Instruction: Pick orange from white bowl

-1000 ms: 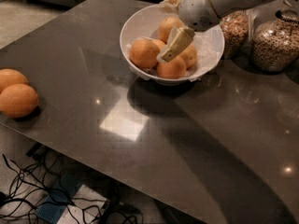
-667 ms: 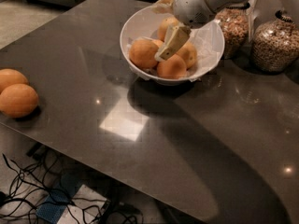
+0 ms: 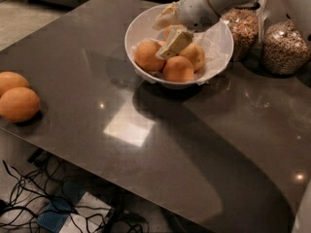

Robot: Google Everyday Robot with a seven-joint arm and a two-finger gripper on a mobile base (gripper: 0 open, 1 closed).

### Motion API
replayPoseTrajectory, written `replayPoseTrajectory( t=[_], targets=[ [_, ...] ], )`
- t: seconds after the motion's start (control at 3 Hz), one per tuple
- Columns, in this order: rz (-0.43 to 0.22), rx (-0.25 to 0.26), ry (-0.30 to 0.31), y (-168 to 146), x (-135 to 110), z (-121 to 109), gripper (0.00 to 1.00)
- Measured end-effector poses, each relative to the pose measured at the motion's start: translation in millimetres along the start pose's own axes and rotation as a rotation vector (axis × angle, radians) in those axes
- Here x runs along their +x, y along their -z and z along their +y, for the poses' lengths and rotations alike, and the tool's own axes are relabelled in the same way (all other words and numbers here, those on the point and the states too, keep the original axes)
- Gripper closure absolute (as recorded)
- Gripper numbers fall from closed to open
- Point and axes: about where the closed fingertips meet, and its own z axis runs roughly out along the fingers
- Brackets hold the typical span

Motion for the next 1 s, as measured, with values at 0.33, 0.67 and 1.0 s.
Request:
replayPoseTrajectory(
  t=[0.33, 0.67, 1.0],
  targets=[
    [-0.006, -0.034, -0.006, -13.7, 3.6, 1.7, 0.33],
    [-0.008, -0.05, -0.011, -21.5, 5.9, 1.5, 0.29],
    [0.005, -0.058, -0.007, -29.2, 11.2, -3.3, 0.3]
  ],
)
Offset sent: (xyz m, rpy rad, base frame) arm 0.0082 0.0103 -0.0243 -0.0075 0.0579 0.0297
